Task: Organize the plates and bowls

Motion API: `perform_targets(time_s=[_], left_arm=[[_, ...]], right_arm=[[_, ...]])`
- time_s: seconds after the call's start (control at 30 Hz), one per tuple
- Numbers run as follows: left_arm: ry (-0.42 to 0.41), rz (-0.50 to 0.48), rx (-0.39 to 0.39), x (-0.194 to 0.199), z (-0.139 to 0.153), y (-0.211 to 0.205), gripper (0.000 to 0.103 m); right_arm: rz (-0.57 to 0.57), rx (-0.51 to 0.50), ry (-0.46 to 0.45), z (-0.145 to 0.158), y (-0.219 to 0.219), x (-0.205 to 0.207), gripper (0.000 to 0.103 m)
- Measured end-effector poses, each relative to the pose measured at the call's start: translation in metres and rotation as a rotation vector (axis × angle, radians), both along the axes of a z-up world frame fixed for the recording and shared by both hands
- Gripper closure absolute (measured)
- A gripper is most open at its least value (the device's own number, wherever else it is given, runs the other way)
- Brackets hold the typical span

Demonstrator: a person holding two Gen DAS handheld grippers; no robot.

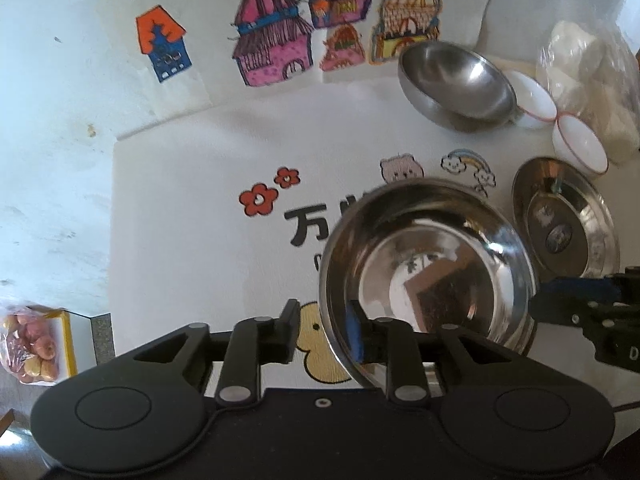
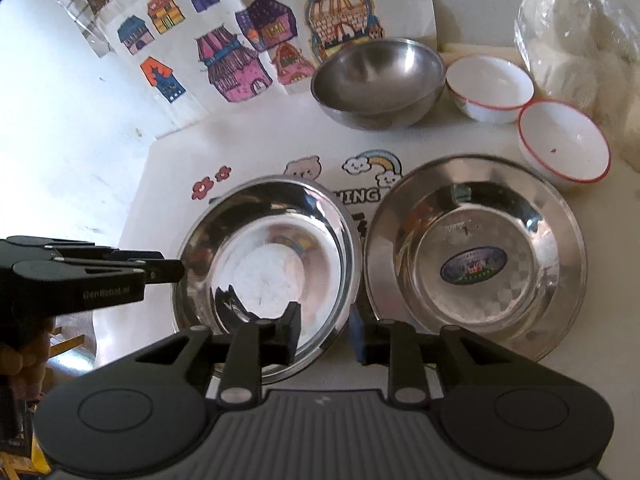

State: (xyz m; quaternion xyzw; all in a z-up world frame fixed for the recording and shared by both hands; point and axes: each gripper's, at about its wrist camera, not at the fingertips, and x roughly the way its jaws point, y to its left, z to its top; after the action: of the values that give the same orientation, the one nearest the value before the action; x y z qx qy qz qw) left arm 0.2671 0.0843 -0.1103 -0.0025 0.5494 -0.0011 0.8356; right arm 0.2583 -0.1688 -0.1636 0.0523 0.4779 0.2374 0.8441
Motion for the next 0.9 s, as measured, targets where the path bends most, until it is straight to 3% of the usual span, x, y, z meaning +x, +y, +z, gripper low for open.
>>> perform_targets(time_s=[0.17, 0.37, 0.5, 0.9], left_arm=[[-0.053, -0.007, -0.014, 0.001, 0.008, -0.003, 0.026], [-0.086, -0.021, -0.058, 0.008, 0.016, -0.021, 0.005], [-0.092, -0.038, -0.09, 0.012, 0.02, -0.038, 0.001], [-0.091, -0.208, -0.089, 0.05, 0.023, -0.108, 0.001]], right_arm=[[-0.007, 0.007, -0.039, 0.013, -0.012, -0.008, 0.041], [-0.035, 0.024, -0.058, 0.024, -0.035, -0.017, 0.014], [-0.071, 0.043, -0.067, 0.028, -0.058, -0.02, 0.0], [-0.128, -0.009, -0.025, 0.01, -0.129, -0.01, 0.0]])
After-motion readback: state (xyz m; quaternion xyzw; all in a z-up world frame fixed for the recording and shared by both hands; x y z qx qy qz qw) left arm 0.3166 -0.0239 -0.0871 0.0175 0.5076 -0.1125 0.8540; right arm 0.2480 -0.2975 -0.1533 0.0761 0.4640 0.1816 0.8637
